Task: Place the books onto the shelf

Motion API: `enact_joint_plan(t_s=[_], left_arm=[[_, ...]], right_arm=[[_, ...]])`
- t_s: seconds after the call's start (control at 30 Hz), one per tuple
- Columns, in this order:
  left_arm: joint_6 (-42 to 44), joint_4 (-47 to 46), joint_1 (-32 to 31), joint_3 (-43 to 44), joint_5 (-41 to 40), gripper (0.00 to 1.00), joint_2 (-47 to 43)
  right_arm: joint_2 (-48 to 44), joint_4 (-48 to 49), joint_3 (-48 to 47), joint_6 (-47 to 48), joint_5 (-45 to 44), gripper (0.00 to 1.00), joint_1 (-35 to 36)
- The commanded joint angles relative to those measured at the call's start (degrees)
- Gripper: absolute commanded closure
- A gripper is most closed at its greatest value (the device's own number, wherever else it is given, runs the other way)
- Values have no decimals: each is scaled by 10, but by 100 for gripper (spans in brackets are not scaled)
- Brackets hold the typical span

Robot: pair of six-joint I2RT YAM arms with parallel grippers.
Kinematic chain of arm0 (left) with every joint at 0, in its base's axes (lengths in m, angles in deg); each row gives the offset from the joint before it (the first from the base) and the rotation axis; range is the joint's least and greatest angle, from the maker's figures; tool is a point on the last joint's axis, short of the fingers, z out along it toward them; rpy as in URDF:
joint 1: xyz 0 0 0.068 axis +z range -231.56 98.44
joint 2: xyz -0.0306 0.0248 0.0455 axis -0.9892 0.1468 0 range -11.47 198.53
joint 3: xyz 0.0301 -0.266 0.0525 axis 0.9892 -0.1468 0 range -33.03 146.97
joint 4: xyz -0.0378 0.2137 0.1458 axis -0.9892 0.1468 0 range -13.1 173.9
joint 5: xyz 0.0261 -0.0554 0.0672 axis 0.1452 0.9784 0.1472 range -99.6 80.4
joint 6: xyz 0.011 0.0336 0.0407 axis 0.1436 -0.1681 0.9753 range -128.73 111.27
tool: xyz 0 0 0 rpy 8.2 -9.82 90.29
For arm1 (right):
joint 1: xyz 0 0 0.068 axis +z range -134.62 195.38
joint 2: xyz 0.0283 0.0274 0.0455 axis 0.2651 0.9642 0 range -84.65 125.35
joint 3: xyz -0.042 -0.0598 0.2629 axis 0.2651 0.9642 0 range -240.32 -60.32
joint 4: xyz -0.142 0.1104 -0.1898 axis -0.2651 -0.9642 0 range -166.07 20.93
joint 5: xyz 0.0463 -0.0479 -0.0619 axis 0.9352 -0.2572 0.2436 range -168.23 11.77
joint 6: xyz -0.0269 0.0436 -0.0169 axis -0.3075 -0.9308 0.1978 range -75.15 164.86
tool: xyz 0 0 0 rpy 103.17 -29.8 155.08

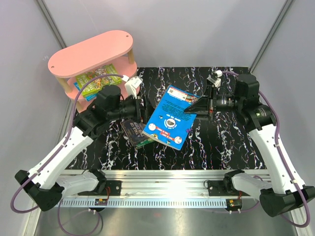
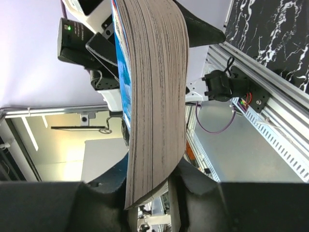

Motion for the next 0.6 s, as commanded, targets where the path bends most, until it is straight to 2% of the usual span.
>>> enact_joint_plan(t_s=[0.0,0.1,0.23,0.3,0.43,0.57], left_arm=[[-5,-50,13,50,49,19,0],[-9,-32,48,59,59,19,0],[5,2,82,76,67,20,9],[7,4,89,77,78,21,13],[-2,-3,91,79,88,21,23],[-24,-36,90,77,130,21,35]], right_arm=[[-22,64,-5,-25,47,100,0],[-30,33,-7,-2,59,100,0],[-37,-103,-12,106,52,100,0],[-47,-106,7,110,52,100,0],[-58,-51,34,76,54,100,0],[-47,-22,41,66,54,100,0]])
